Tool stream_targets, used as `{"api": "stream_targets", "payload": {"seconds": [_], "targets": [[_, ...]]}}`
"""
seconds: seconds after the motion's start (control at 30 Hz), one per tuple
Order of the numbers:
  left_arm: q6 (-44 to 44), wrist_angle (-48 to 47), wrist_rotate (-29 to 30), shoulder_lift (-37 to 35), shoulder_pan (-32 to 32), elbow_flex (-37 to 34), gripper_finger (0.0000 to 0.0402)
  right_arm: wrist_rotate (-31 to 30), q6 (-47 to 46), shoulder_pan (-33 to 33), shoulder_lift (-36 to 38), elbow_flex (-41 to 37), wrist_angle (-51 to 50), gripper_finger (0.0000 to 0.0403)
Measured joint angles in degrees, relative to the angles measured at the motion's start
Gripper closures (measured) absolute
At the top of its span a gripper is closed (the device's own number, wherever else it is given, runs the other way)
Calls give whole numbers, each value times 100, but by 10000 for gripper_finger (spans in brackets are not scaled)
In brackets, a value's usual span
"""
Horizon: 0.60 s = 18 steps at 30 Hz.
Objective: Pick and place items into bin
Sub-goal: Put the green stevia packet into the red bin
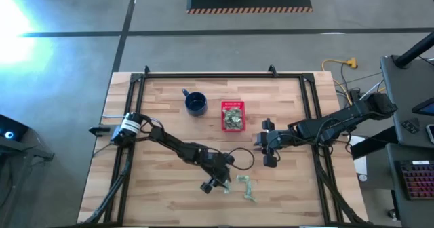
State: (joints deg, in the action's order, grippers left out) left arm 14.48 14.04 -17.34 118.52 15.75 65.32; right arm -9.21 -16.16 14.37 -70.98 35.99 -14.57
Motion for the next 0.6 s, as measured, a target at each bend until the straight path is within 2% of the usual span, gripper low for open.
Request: {"api": "stream_targets", "payload": {"seconds": [0.37, 0.47, 0.6], "targets": [[-2, -23, 47, -61, -38, 0, 375, 2, 2, 0, 0, 0, 11, 330], [-3, -44, 460, -181, -65, 2, 389, 1, 7, 0, 0, 0, 11, 332], [18, -164, 1362, -450, -102, 0, 395, 2, 31, 0, -2, -2, 9, 332]]}}
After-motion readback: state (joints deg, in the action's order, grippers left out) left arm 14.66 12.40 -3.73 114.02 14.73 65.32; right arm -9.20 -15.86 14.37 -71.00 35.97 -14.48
